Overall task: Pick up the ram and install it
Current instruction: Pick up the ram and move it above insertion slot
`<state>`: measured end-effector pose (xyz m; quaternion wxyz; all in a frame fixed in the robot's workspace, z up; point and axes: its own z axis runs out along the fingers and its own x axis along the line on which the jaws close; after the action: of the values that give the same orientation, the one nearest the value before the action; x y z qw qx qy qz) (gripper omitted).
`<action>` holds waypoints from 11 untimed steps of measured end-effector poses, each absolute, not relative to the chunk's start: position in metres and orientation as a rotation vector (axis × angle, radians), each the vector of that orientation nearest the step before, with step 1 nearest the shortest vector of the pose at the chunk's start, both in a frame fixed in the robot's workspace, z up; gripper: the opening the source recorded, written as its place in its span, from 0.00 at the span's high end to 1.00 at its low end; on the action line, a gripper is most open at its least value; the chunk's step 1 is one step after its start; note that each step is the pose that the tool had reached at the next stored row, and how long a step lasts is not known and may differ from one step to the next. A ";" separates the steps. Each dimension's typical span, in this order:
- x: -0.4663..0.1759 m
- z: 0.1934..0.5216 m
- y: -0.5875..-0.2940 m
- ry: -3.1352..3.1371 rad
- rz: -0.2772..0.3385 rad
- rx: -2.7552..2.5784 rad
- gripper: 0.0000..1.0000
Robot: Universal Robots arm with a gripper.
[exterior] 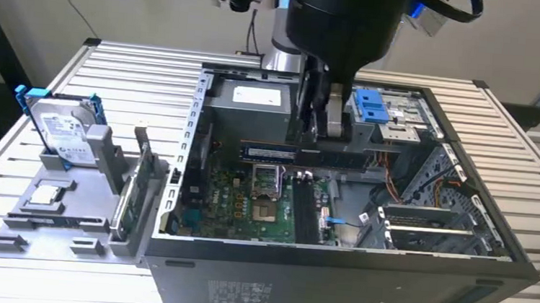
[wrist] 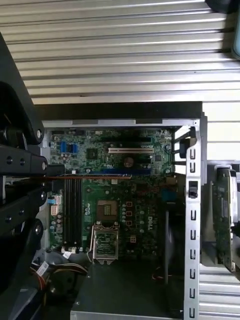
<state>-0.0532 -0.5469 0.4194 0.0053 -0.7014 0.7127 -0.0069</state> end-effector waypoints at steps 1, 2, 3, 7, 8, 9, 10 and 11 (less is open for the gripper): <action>-0.049 0.419 -0.547 2.231 -0.022 -2.197 0.86; -0.045 0.419 -0.547 2.231 -0.022 -2.197 0.86; -0.042 0.419 -0.547 2.231 -0.022 -2.197 0.86; -0.028 0.419 -0.547 2.229 -0.022 -2.199 0.86; -0.025 0.419 -0.547 2.229 -0.022 -2.199 0.86; -0.022 0.419 -0.547 2.229 -0.022 -2.199 0.86; -0.019 0.419 -0.547 2.228 -0.022 -2.199 0.86; -0.015 0.419 -0.547 2.228 -0.022 -2.200 0.86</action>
<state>-0.0154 -0.5469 0.4194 0.0053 -0.7025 0.7116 -0.0069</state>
